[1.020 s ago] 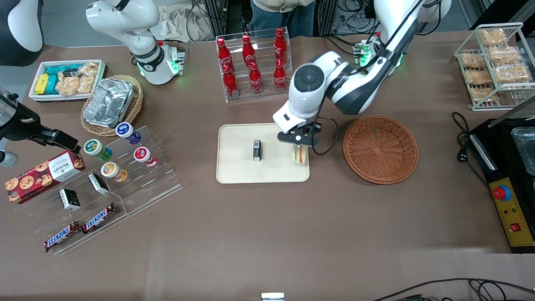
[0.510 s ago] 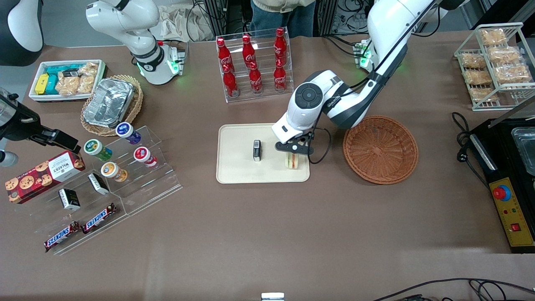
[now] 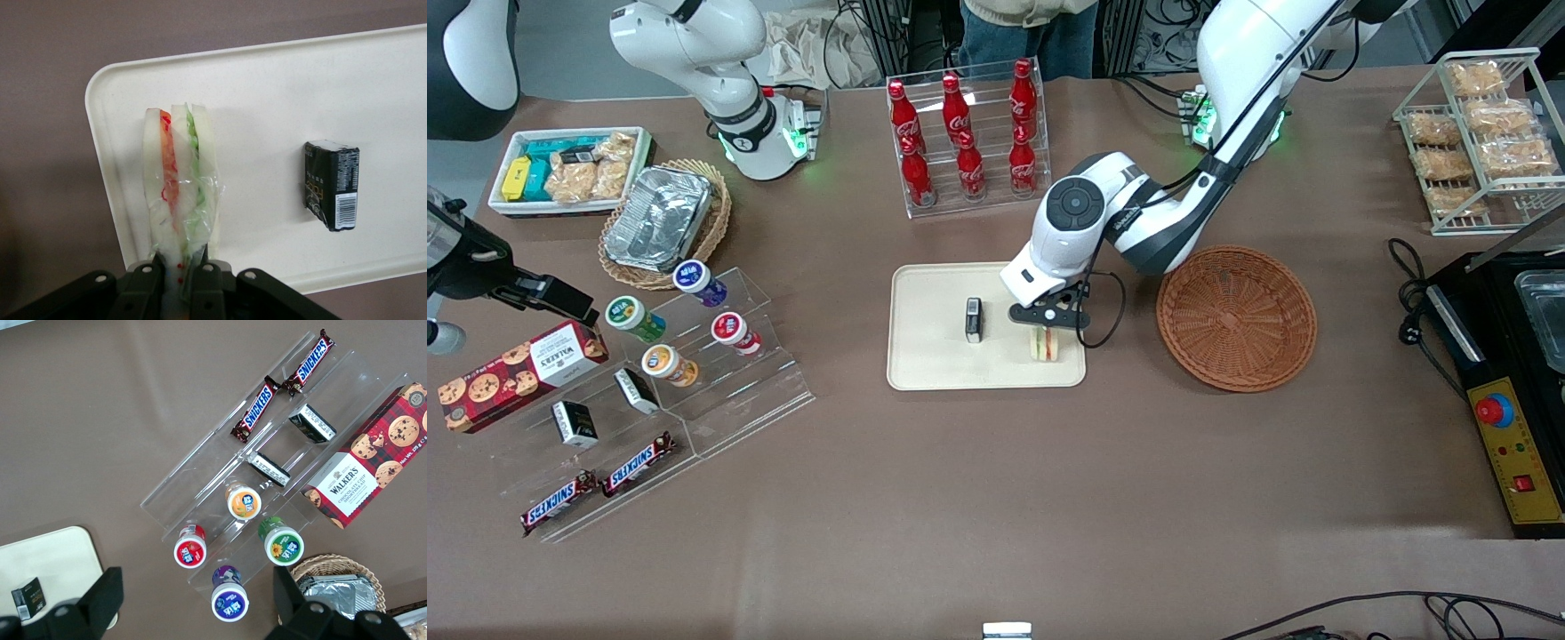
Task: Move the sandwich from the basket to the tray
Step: 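Lower the sandwich onto the tray and open the left gripper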
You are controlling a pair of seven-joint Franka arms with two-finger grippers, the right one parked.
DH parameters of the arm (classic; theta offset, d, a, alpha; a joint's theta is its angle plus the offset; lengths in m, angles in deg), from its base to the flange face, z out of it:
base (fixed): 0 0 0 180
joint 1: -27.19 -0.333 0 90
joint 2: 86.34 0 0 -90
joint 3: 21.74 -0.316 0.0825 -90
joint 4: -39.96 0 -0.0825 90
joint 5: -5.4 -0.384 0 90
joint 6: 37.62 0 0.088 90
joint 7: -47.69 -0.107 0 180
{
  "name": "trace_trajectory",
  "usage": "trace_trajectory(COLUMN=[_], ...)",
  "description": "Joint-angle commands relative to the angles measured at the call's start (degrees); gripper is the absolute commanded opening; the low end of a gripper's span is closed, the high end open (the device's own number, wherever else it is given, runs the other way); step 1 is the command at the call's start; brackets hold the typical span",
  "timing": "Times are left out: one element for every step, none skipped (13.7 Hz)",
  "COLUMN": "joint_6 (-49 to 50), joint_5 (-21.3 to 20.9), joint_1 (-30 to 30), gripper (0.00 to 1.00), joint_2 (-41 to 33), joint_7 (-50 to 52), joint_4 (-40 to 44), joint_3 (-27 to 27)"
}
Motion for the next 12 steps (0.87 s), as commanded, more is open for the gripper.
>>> trace_trajectory(joint_6=[-1.67,-1.76,-1.76,-1.67,-1.24,-0.80,1.03,4.19,7.09,9.73,12.97,16.57], joint_5=[-1.26,-1.26,-1.35,-2.57,-4.32,-4.60,-4.69,-4.78,-4.78,-4.69,-4.69,-4.34], joint_1=[1.25,1.52,1.52,1.26,1.17,0.99,0.73,0.38,-1.10,-2.34,-4.00,-6.19], gripper=[0.00,0.05,0.43,0.99,1.00,1.00,1.00,1.00,1.00,1.00,1.00,1.00], joint_2=[1.44,1.70,1.53,1.18,0.74,-0.48,-1.88,-3.29,-5.04,-7.24,-9.52,-11.72], joint_7=[1.54,1.54,1.36,1.27,2.14,3.54,3.73,3.73,3.47,3.29,2.07,-1.50], joint_4=[0.36,0.45,0.45,0.45,0.45,0.36,0.53,1.23,1.85,2.03,2.12,2.81], joint_3=[-0.69,-0.69,-0.69,-0.87,-1.48,-1.48,-1.66,-1.66,-1.49,-1.48,-1.48,-1.40])
